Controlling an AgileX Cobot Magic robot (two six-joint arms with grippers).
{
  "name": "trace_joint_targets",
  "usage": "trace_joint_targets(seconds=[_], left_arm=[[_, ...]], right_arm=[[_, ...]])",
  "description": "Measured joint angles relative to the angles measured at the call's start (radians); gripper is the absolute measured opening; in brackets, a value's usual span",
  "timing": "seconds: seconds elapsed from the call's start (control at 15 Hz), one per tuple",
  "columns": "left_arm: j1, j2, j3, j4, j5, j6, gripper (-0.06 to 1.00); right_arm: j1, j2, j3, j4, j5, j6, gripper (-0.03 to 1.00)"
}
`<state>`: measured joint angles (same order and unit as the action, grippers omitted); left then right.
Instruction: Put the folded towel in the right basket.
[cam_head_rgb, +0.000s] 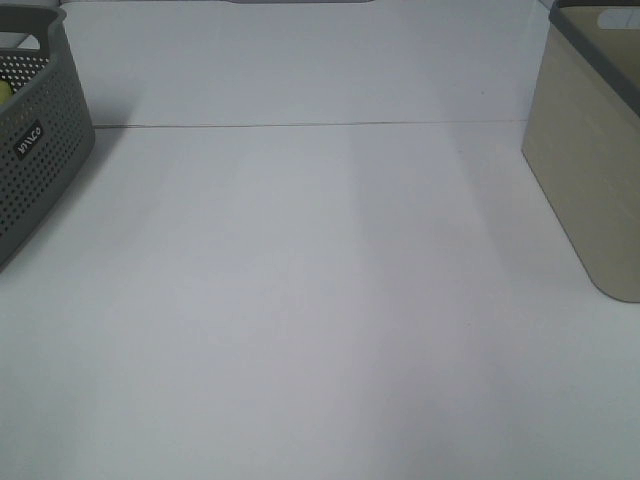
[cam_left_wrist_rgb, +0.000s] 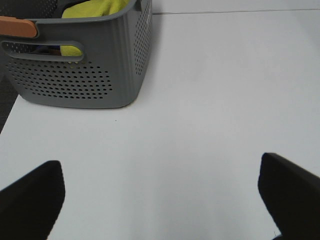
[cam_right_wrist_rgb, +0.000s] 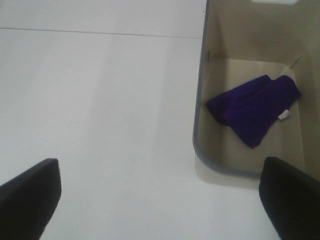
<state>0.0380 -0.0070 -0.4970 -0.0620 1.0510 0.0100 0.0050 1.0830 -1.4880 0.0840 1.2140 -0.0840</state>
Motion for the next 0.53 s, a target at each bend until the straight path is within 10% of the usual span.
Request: trace_joint_targets(seconds=[0.13,0.53], left_arm=[[0.0,0.0,0.0,0.0,0.0,0.0,0.99],[0.0,0.0,0.0,0.0,0.0,0.0,0.99]], right_arm=[[0.0,-0.406,0.313,-0.001,0.002,0.005,0.99],[0.0,-0.868,0.618,-0.004,0.011,-0.002,0.99]])
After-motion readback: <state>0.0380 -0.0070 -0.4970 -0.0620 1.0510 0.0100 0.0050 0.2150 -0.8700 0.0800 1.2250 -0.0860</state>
